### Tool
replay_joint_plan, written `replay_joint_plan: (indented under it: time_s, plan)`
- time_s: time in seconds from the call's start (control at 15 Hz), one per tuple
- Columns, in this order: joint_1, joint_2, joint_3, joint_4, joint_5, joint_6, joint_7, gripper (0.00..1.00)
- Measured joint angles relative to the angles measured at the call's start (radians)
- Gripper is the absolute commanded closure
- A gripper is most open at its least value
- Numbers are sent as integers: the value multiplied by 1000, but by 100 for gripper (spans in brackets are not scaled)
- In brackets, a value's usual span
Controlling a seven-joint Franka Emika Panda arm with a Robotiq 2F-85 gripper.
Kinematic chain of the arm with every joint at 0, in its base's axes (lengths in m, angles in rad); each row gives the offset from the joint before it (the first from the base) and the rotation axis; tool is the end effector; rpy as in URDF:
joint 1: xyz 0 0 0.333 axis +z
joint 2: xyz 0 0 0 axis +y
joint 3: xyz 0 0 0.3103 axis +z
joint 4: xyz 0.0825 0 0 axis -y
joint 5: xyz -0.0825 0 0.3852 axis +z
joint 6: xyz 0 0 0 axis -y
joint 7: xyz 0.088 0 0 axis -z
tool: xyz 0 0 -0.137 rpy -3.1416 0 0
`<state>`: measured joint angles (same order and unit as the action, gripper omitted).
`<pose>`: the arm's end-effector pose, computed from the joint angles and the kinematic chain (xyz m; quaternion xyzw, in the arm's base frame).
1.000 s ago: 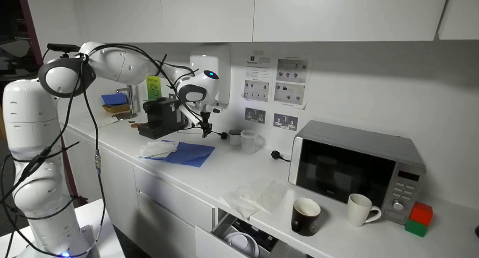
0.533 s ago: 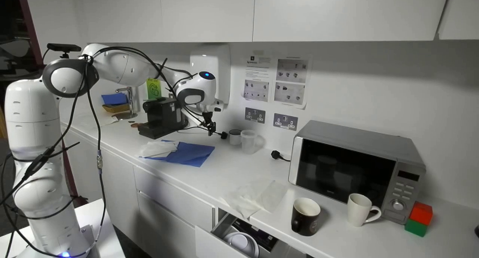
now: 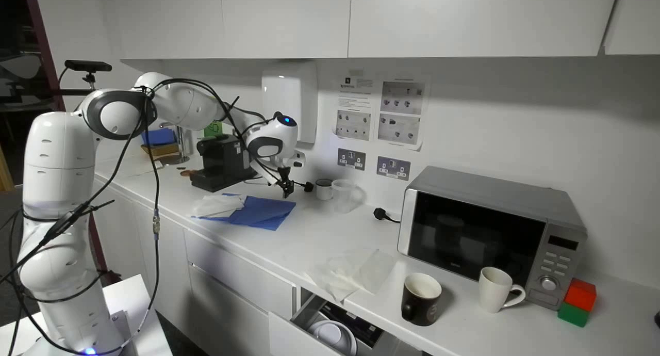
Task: Move the blue cloth to the wild
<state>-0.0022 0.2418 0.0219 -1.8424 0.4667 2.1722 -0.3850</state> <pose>0.6328 0.0403 0.3745 -0.9762 -0.0750 -0.0780 0.1877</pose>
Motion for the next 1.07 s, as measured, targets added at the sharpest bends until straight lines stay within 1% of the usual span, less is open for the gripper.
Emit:
replay_joint_plan:
  time_s: [0.33, 0.6, 1.07]
  plan:
    - [-2, 95, 14, 57, -18, -16, -9, 0]
    - [-9, 158, 21, 120, -48, -67, -29, 0]
    - [-25, 219, 31, 198, -102, -139, -42, 0]
